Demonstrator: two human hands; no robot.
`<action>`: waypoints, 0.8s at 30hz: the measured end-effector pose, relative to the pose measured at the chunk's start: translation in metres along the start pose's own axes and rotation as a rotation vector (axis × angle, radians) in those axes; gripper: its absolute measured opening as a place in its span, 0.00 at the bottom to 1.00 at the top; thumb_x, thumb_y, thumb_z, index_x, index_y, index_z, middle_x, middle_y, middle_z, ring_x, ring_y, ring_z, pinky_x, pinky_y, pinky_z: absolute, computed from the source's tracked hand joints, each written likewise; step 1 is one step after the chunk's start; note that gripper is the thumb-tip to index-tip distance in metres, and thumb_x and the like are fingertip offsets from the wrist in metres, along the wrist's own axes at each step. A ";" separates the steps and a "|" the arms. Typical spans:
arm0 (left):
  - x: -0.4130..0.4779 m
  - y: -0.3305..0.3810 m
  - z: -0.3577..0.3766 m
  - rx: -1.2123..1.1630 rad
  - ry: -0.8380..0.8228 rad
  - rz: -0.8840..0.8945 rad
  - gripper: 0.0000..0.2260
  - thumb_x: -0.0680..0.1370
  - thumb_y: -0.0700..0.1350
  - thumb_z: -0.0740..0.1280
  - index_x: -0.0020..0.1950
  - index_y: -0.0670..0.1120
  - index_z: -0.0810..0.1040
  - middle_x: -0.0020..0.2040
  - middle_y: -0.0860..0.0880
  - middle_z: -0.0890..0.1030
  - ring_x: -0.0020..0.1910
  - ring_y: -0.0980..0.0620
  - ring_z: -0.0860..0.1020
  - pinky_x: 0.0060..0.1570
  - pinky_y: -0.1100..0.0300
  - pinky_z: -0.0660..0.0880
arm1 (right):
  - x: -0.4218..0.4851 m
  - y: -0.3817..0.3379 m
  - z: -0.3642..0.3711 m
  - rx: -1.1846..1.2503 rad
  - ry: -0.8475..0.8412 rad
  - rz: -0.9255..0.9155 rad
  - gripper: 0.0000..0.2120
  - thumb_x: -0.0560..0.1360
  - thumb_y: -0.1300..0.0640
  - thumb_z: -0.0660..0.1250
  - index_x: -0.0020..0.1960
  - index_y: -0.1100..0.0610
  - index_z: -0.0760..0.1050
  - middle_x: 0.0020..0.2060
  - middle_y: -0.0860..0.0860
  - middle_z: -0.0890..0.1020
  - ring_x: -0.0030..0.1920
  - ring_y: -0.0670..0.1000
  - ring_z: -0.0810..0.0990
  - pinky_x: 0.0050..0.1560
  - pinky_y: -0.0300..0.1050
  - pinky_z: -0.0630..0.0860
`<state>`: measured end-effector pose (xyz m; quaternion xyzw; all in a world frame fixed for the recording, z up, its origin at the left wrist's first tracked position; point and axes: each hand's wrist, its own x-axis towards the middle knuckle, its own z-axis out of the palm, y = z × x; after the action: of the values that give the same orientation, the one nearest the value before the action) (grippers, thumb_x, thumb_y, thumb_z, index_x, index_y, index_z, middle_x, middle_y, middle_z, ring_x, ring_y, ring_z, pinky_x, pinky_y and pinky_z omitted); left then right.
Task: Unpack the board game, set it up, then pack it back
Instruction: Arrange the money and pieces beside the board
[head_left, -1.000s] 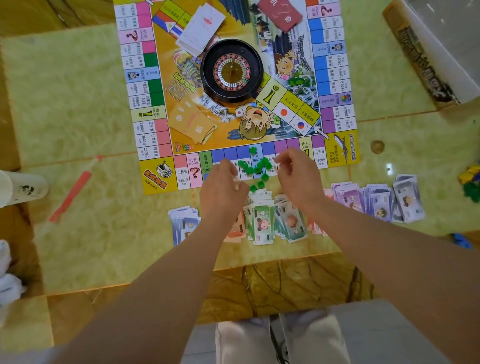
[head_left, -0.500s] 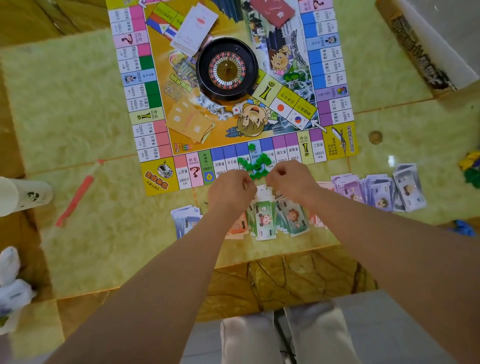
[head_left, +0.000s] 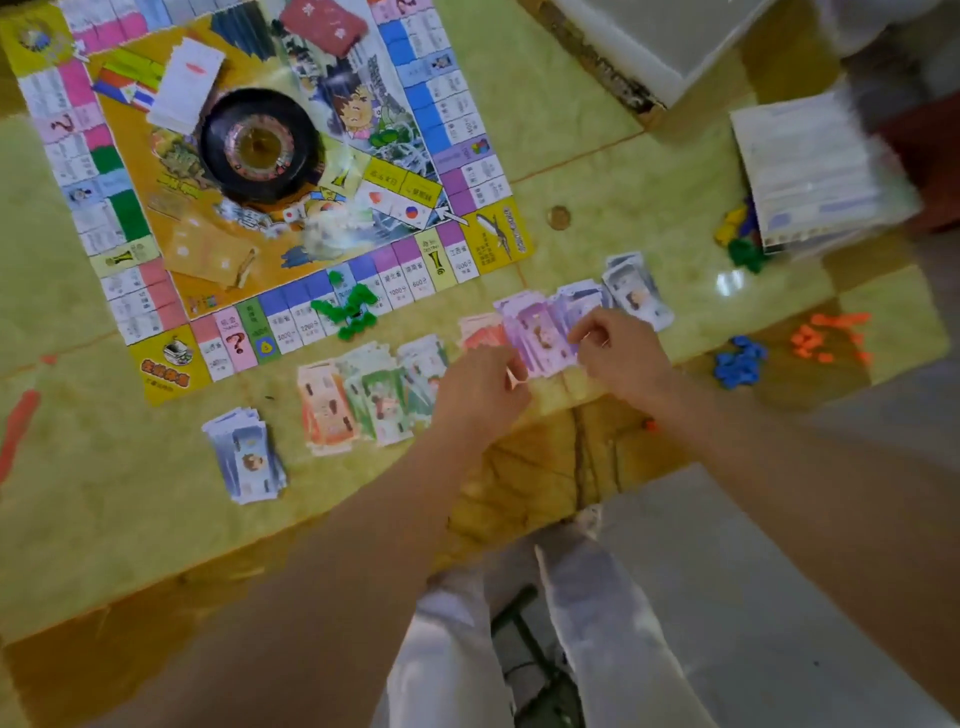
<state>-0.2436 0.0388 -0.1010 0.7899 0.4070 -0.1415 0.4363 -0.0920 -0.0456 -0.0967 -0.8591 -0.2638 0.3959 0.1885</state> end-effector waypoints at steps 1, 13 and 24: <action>0.000 0.003 0.007 0.000 0.002 0.001 0.06 0.75 0.42 0.67 0.51 0.47 0.79 0.45 0.49 0.78 0.46 0.49 0.77 0.43 0.57 0.71 | -0.002 0.011 -0.004 -0.004 0.020 0.000 0.06 0.76 0.63 0.62 0.47 0.55 0.76 0.33 0.48 0.75 0.38 0.52 0.76 0.42 0.48 0.74; 0.014 0.076 0.112 0.099 0.038 0.142 0.21 0.74 0.38 0.69 0.65 0.48 0.69 0.59 0.46 0.67 0.47 0.46 0.75 0.42 0.58 0.68 | -0.036 0.137 -0.026 -0.188 0.061 0.012 0.38 0.63 0.54 0.78 0.66 0.59 0.61 0.61 0.56 0.64 0.54 0.54 0.71 0.48 0.47 0.70; 0.045 0.098 0.134 0.278 -0.085 0.306 0.23 0.74 0.38 0.65 0.68 0.50 0.70 0.60 0.45 0.64 0.47 0.46 0.74 0.48 0.54 0.75 | -0.027 0.146 -0.002 -0.188 0.164 -0.024 0.35 0.68 0.55 0.75 0.68 0.62 0.61 0.62 0.58 0.66 0.54 0.58 0.77 0.49 0.46 0.75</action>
<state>-0.1231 -0.0737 -0.1480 0.8884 0.2400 -0.1615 0.3564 -0.0612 -0.1771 -0.1578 -0.8992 -0.2938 0.2955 0.1331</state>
